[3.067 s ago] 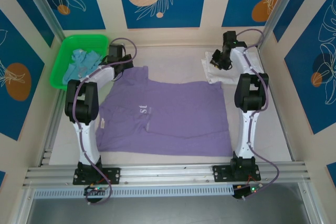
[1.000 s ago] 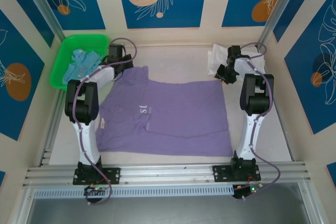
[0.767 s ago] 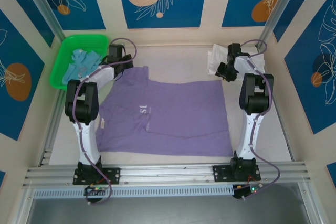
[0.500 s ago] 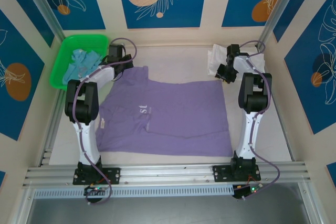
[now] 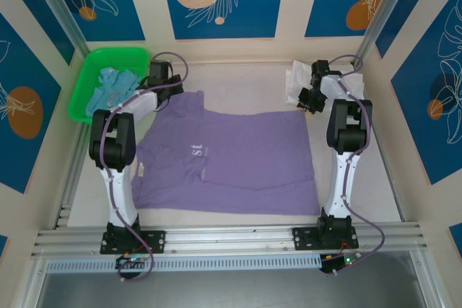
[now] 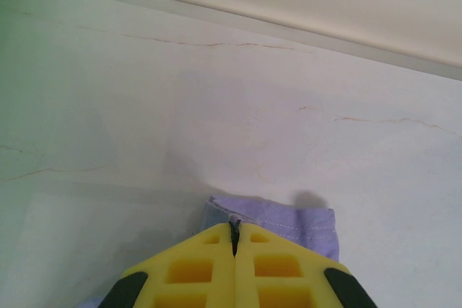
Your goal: Fold and stack the t-shirts
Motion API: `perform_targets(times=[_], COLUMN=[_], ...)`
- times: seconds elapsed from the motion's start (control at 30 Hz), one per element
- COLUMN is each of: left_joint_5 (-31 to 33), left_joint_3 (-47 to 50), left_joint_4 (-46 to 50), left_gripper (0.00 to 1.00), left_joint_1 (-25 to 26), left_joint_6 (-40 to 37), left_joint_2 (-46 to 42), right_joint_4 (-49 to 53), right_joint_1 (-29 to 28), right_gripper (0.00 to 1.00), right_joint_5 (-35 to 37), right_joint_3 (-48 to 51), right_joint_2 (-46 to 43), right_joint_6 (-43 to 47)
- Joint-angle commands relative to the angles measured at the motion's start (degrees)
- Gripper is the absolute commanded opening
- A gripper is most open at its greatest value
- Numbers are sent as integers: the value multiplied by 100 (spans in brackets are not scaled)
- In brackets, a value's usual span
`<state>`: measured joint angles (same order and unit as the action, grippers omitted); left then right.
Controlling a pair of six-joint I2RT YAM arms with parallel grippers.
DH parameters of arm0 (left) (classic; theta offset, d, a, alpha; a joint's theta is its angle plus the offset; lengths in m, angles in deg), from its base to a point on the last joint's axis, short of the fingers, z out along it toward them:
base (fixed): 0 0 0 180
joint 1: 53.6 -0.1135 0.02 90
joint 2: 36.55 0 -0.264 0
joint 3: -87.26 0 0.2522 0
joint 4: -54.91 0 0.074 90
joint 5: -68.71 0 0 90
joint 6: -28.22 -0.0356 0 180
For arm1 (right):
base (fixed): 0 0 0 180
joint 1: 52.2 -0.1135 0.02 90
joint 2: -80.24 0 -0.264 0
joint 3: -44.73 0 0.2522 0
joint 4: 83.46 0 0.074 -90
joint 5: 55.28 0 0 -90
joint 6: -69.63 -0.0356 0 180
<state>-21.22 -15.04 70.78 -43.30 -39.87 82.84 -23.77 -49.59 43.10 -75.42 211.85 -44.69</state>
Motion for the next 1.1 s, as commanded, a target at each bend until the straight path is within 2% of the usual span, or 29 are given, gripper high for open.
perform_targets(times=[0.0, 0.2, 0.4, 0.5, 0.73, 0.93, 1.07], left_joint_5=[81, 72, 80, 71, 77, 209, -185], left_joint_3=[-16, -24, -16, -24, -19, -185, -275], left_joint_4=[-79, -79, -71, -79, -84, 170, 238], left_gripper=[0, 0, 0, 0, 0, 0, 0], left_joint_1=[33, 32, 24, 24, 24, -23, -125], left_joint_6=[-141, -135, -128, -126, -143, -460, -852], left_joint_2=[-177, -163, -171, -170, -177, -418, -608], right_joint_4=[162, -26, 69, 81, -6, -477, -830], right_joint_1=[-48, -51, -59, -67, -77, -42, 79], right_gripper=[30, 31, 17, 15, 0, 0, 0], right_joint_5=[-188, -259, -289, -322, -279, -294, -601], right_joint_3=[-18, 273, 196, 199, 315, 798, 1238], right_joint_2=[74, -113, -39, -31, -126, -640, -1153], right_joint_6=[123, 139, 145, 177, 168, 146, -23])
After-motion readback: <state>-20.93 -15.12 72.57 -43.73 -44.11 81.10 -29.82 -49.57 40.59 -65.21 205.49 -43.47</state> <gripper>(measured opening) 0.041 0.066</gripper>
